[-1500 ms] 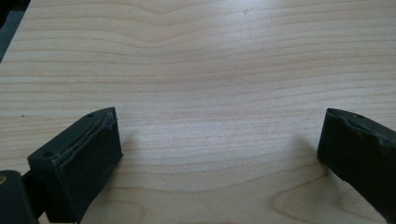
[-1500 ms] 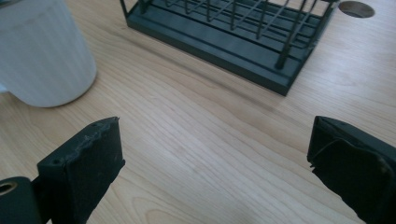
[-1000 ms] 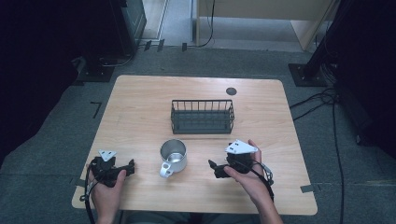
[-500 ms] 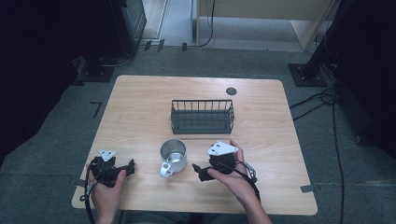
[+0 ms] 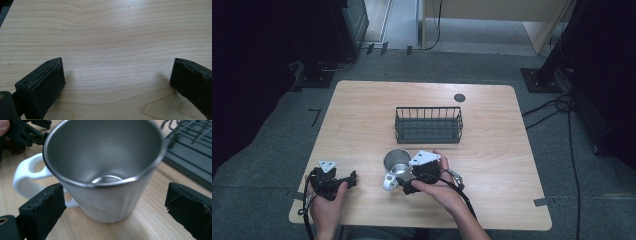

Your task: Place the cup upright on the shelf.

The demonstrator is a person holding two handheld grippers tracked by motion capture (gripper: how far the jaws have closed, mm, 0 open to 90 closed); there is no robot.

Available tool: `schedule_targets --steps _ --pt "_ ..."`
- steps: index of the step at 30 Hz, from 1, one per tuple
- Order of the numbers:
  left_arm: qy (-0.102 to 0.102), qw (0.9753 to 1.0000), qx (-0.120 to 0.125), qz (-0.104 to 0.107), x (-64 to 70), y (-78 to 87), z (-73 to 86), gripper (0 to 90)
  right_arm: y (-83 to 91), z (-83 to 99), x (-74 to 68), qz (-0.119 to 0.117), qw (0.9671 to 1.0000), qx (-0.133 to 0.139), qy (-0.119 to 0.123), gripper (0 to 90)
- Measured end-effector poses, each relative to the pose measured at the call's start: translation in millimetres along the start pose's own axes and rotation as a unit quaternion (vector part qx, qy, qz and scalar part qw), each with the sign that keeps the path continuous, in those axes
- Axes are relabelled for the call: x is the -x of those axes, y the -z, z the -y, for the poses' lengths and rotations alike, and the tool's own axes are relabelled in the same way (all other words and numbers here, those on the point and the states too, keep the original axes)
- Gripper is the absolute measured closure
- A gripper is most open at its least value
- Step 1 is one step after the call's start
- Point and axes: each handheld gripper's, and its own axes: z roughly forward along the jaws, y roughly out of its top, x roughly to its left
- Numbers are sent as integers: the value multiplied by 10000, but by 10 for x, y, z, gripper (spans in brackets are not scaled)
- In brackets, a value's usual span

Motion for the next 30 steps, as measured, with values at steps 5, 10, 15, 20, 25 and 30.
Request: schedule_targets --steps 5,10,15,20,25,30 --pt "5 10000 1 1 1 0 0 0 -97 -4 -114 132 9999 20 22 100" --pt "0 10000 0 0 0 0 0 0 -77 8 -244 502 9985 39 -236 118" --pt "0 10000 -1 0 0 0 0 0 5 69 -337 535 9980 26 -334 122" --pt "0 10000 -1 1 1 0 0 0 -85 73 -230 551 9982 220 -100 59" --pt "-1 10000 -1 2 1 -1 -1 0 -207 52 -160 112 9984 517 -195 55" --pt "-2 10000 0 3 1 -1 -1 0 -299 34 -162 103 9979 644 11 55"
